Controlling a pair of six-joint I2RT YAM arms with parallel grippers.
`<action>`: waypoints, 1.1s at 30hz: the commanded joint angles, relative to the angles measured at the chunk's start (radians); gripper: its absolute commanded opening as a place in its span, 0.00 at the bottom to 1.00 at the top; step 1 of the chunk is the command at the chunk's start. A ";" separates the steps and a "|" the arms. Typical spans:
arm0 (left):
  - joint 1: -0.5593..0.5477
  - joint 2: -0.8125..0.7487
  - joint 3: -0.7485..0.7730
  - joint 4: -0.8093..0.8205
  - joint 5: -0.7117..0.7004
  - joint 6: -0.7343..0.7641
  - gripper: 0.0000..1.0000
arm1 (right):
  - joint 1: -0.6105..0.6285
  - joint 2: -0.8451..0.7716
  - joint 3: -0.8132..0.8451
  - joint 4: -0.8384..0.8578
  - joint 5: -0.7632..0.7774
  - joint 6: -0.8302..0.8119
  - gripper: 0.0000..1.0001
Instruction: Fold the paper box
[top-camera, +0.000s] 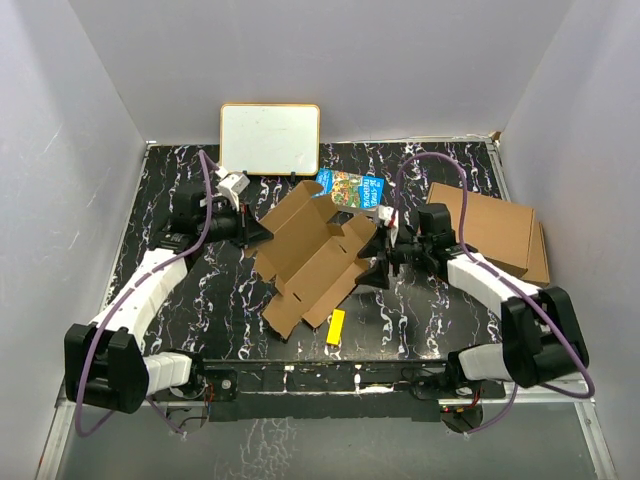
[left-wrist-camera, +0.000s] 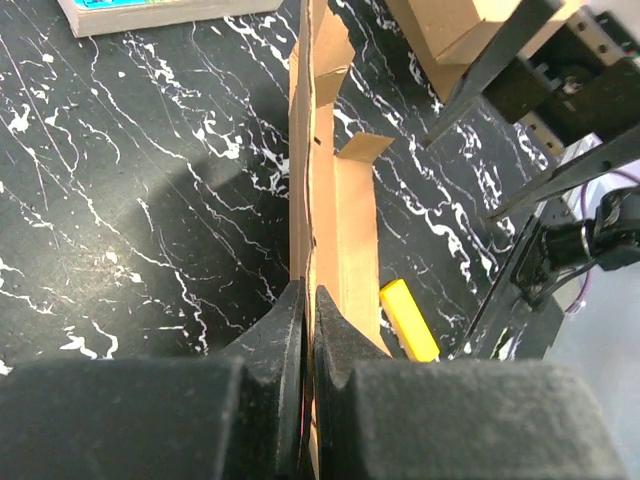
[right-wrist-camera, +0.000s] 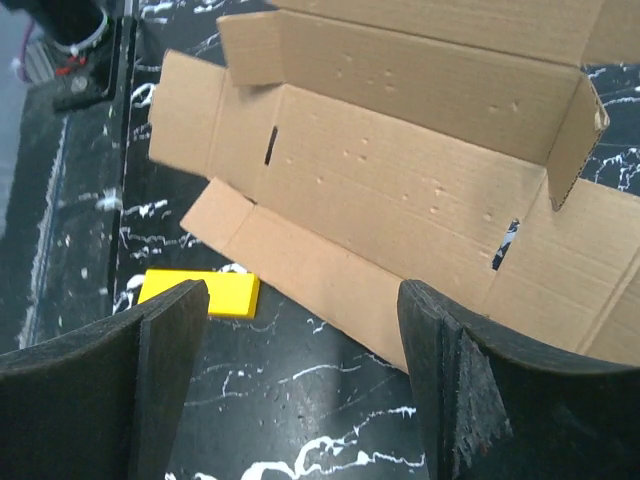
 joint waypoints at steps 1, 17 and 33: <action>0.005 -0.020 0.037 0.091 -0.010 -0.145 0.00 | 0.009 0.090 0.049 0.383 -0.007 0.488 0.82; -0.085 -0.113 -0.201 0.840 -0.152 -0.910 0.00 | 0.046 0.119 0.200 0.681 0.207 1.415 0.91; -0.298 -0.015 -0.232 1.083 -0.330 -1.010 0.00 | 0.060 0.083 0.145 0.731 0.252 1.471 0.85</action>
